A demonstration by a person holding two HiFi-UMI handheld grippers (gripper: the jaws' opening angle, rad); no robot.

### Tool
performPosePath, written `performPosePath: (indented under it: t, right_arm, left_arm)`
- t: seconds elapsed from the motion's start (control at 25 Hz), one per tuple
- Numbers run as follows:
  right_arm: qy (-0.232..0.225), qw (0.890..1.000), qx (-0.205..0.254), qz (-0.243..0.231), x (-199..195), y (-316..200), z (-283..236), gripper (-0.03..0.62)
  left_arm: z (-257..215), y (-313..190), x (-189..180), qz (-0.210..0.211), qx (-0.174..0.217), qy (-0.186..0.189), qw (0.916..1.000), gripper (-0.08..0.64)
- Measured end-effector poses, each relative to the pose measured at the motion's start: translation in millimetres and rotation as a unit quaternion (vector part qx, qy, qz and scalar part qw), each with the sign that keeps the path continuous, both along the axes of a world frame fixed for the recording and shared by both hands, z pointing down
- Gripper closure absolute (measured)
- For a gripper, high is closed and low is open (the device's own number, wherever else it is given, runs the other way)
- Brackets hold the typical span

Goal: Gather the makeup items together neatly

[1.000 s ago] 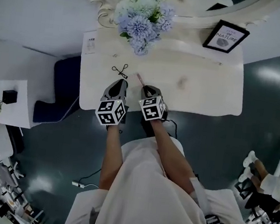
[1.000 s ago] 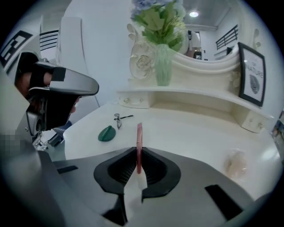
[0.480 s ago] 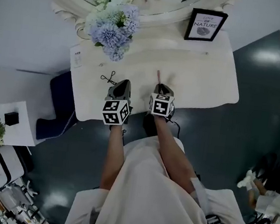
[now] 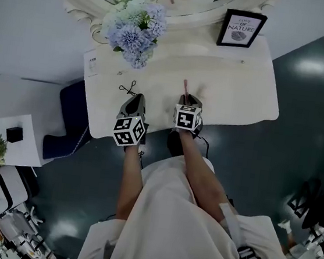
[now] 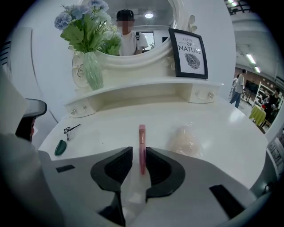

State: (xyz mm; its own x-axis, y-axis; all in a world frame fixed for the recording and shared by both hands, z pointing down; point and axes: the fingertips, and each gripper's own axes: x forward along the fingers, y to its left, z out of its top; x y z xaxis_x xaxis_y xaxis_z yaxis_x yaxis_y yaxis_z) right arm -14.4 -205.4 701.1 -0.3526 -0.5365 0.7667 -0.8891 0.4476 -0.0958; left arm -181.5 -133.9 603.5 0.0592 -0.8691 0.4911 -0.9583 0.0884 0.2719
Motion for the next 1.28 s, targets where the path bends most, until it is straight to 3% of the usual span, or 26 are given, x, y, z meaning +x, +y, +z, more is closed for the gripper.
performPosePath:
  t: [0.28,0.4,0.6,0.76,1.04,1.28]
  right_arm:
    - [-0.019,0.999,0.042,-0.020,-14.8,-12.7,-27.7,0.479]
    - [-0.053,0.994,0.062,-0.073,-48.8,-14.2,-40.9,0.485]
    - [-0.113,0.965,0.057,-0.230,-132.7,17.9,-52.4,0.495]
    - [-0.127,0.942,0.028,-0.311,-178.0,48.1,-45.4,0.495]
    - [-0.125,0.906,-0.005,-0.404,-220.3,72.9,-27.2,0.469]
    - [-0.105,0.902,-0.019,-0.419,-234.1,77.4,-11.4,0.466]
  left_arm:
    - [7.2,10.1,-17.5,-0.022,-0.005,0.001,0.9997,0.545]
    - [11.4,14.8,-28.2,-0.037,-0.009,0.001,0.9993,0.545]
    - [14.9,27.2,-51.4,-0.065,-0.013,0.001,0.9978,0.545]
    - [17.2,42.0,-73.8,-0.092,-0.013,0.002,0.9956,0.545]
    - [16.3,69.9,-116.0,-0.144,-0.009,0.000,0.9895,0.545]
    - [18.2,88.3,-135.4,-0.174,-0.011,0.002,0.9847,0.545]
